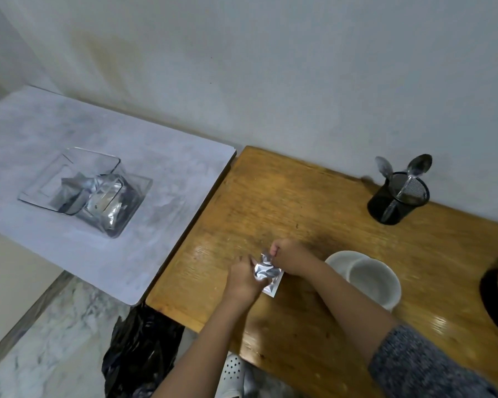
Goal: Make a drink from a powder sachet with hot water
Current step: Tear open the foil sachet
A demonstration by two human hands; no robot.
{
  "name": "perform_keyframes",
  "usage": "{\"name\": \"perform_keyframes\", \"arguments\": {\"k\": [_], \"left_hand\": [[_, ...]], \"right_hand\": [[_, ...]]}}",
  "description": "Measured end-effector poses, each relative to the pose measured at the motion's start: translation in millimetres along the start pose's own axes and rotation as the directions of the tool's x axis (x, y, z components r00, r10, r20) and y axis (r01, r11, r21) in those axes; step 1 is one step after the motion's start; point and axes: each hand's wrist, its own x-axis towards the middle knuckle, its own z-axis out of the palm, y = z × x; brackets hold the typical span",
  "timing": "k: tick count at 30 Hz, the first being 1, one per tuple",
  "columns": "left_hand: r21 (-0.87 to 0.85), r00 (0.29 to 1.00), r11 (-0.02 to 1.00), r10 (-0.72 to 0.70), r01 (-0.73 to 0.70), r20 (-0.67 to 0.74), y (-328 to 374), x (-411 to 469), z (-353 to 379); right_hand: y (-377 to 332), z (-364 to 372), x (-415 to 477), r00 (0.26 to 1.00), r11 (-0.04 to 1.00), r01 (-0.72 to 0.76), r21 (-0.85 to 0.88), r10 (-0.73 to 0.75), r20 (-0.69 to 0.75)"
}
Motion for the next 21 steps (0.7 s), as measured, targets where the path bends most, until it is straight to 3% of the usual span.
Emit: {"name": "perform_keyframes", "arguments": {"k": [5, 9, 13, 17, 21], "left_hand": [[-0.154, 0.998, 0.987, 0.053, -0.050, 0.019, -7, -6, -4], [-0.476, 0.983, 0.879, 0.118, -0.039, 0.137, 7, -10, -21], [-0.530, 0.951, 0.844, 0.227, -0.085, 0.208, 46, -8, -44], [-0.480, 0.913, 0.845, 0.362, -0.237, 0.187, 93, -5, -69], [-0.545, 0.895, 0.789, 0.422, -0.283, 0.147, 139, -4, -82]], "right_hand": [[-2, -22, -12, 0.990, 0.997, 0.072, -0.009, -0.071, 0.125], [-13, -54, -31, 0.985, 0.993, 0.121, 0.014, -0.122, 0.124], [-22, -94, -60, 0.986, 0.986, 0.166, 0.031, -0.167, 0.022], [-36, -138, -88, 0.968, 0.974, 0.222, -0.054, -0.227, -0.108], [-50, -180, -117, 0.941, 0.965, 0.223, -0.141, -0.251, -0.226]]}}
